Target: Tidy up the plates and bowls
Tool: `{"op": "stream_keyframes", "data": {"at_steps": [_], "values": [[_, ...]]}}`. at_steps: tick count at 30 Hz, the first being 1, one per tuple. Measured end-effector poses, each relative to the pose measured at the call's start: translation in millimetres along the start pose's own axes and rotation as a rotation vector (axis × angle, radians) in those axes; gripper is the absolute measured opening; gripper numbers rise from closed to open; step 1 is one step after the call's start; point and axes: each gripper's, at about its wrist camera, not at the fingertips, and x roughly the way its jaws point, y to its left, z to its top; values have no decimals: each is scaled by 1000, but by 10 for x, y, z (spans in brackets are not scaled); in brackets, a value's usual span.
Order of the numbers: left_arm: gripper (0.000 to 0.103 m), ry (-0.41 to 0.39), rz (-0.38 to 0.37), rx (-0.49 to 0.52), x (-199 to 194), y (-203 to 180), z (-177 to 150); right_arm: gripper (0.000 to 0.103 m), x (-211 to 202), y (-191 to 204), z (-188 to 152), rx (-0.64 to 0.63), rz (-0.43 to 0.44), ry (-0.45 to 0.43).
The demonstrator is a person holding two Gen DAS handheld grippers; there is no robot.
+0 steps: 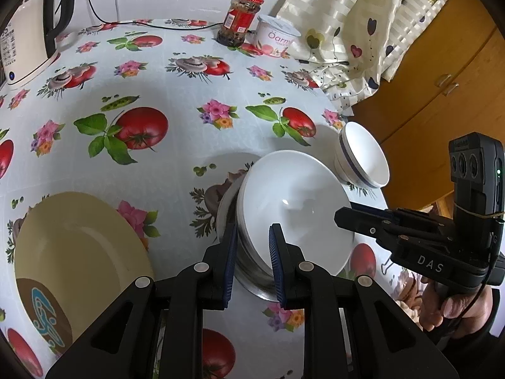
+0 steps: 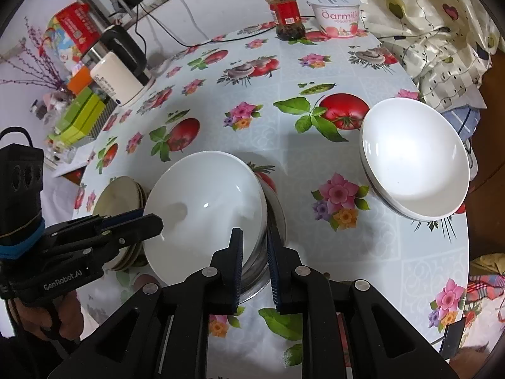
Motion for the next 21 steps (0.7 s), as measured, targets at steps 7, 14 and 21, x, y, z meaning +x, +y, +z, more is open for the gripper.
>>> {"op": "stream_keyframes", "data": {"at_steps": [7, 14, 21], "values": [[22, -34, 8, 6, -69, 22, 31, 22, -34, 6, 9, -8, -8, -14], [22, -61, 15, 18, -137, 6, 41, 25, -121, 12, 29, -17, -15, -44], [22, -107, 37, 39, -258, -59, 79, 25, -230, 18, 62, -24, -8, -81]]}}
